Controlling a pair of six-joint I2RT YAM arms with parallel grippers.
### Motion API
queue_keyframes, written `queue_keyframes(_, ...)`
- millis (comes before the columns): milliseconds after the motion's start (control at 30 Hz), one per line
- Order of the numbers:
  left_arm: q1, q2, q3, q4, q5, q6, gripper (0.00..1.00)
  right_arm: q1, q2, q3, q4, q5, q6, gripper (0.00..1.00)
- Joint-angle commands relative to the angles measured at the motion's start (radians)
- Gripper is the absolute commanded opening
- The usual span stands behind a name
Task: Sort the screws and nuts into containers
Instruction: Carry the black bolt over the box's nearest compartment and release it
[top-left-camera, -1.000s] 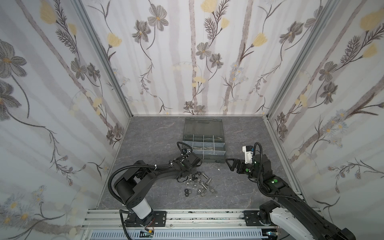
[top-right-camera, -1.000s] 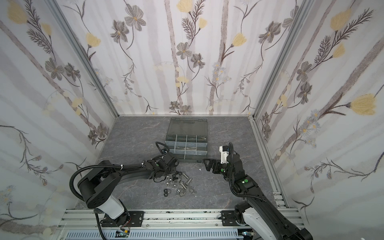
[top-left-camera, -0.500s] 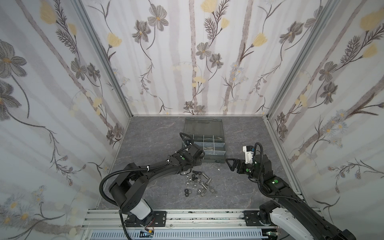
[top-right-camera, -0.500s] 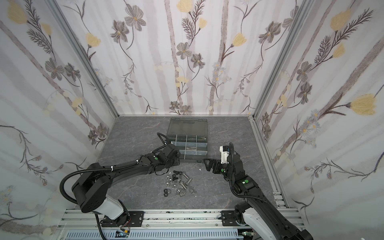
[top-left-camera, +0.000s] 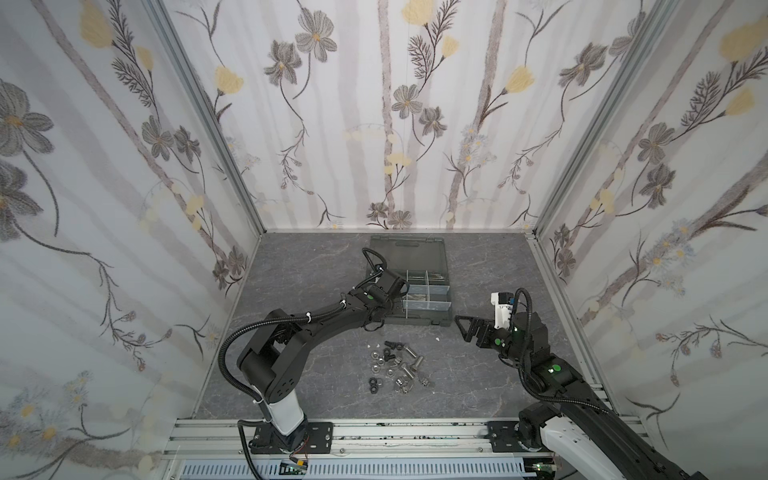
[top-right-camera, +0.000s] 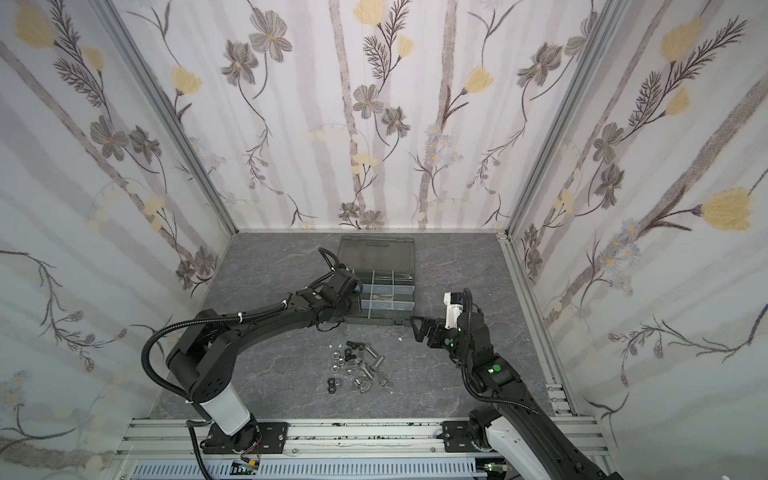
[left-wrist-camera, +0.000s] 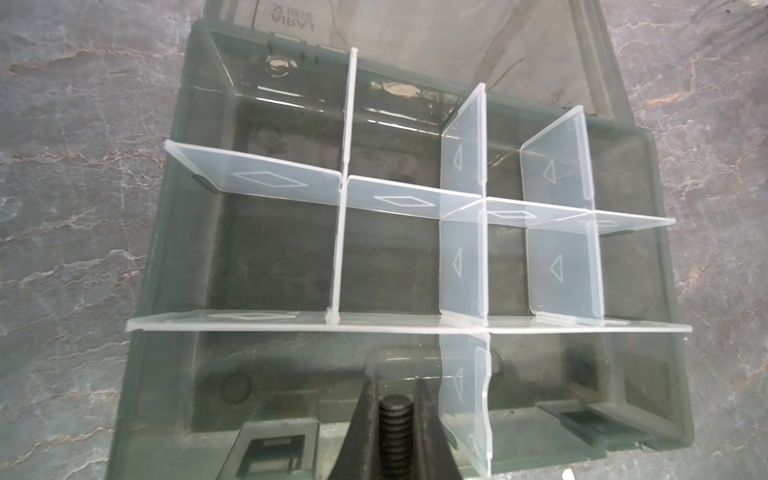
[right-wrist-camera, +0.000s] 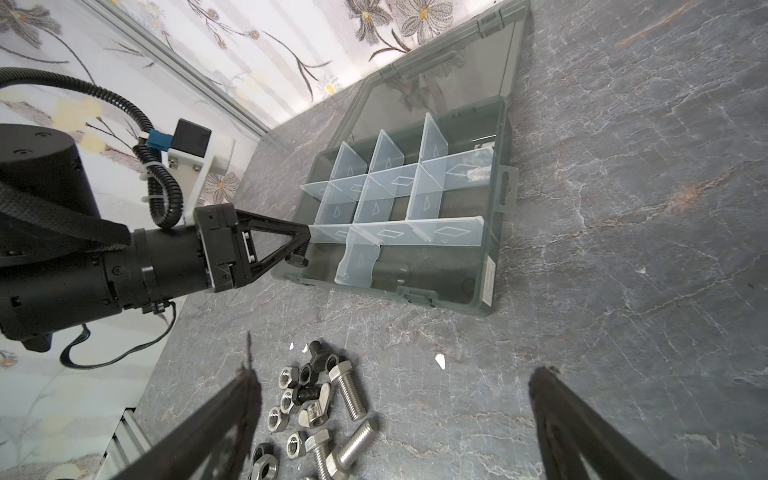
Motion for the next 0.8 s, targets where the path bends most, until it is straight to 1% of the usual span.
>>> queue_keyframes(0,0.006,0.025,0.021,-0.001,0.003,0.014,0.04,0.001,-0.007,0.000,-0.022,0.014,0.010,1.00)
queue_keyframes(167,0.008,0.043,0.033,-0.001,0.008,0.013,0.04,0.002,-0.004,-0.005,-0.013,0.008,0.017,1.00)
queue_keyframes(400,0.012,0.051,0.036,-0.001,0.006,0.012,0.13,0.001,-0.003,-0.004,-0.013,0.008,0.019,1.00)
queue_keyframes(500,0.012,0.047,0.036,0.000,0.005,0.010,0.20,0.002,0.000,-0.004,-0.012,0.008,0.019,1.00)
queue_keyframes(567,0.012,0.041,0.033,-0.001,0.002,0.009,0.27,0.001,0.002,-0.001,-0.010,0.008,0.018,1.00)
queue_keyframes(767,0.013,0.019,0.024,-0.001,-0.005,0.007,0.33,0.002,0.009,-0.001,-0.007,0.003,0.019,1.00)
